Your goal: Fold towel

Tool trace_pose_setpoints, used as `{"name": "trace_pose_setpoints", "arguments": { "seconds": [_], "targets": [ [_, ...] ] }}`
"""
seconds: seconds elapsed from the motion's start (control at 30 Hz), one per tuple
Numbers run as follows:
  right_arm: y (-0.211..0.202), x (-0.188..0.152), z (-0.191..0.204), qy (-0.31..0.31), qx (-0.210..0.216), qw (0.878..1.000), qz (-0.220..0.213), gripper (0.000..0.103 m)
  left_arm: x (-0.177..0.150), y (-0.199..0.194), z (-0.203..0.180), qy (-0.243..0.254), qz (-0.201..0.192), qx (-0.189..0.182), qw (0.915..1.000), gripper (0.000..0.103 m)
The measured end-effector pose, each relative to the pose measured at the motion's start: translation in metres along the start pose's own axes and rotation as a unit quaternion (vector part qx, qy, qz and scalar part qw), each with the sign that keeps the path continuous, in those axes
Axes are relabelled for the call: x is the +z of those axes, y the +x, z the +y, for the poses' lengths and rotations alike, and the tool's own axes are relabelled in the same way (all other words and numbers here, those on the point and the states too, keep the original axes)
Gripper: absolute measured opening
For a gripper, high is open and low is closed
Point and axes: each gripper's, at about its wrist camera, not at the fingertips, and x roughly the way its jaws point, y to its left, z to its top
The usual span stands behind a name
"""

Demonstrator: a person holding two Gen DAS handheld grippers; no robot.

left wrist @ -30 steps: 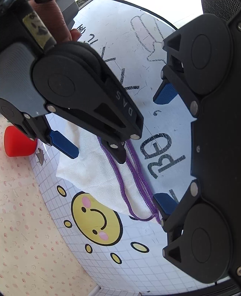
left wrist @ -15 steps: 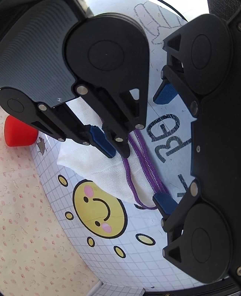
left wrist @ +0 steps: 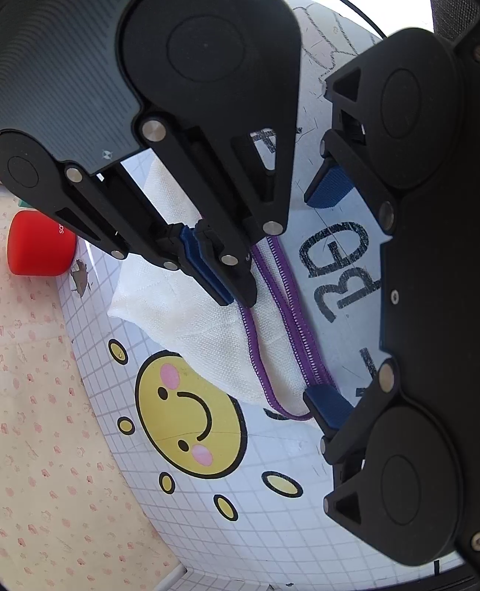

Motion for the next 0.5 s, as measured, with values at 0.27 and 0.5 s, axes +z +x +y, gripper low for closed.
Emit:
{"name": "trace_pose_setpoints", "arguments": {
  "seconds": [0.27, 0.5],
  "targets": [
    [-0.014, 0.003, 0.004, -0.003, 0.042, 0.999, -0.005, 0.004, -0.001, 0.001, -0.002, -0.005, -0.004, 0.002, 1.0, 0.103],
    [0.003, -0.003, 0.008, 0.006, 0.064, 0.998, 0.014, 0.004, -0.004, -0.003, -0.009, 0.0, -0.005, 0.022, 0.9997, 0.102]
  ]
}}
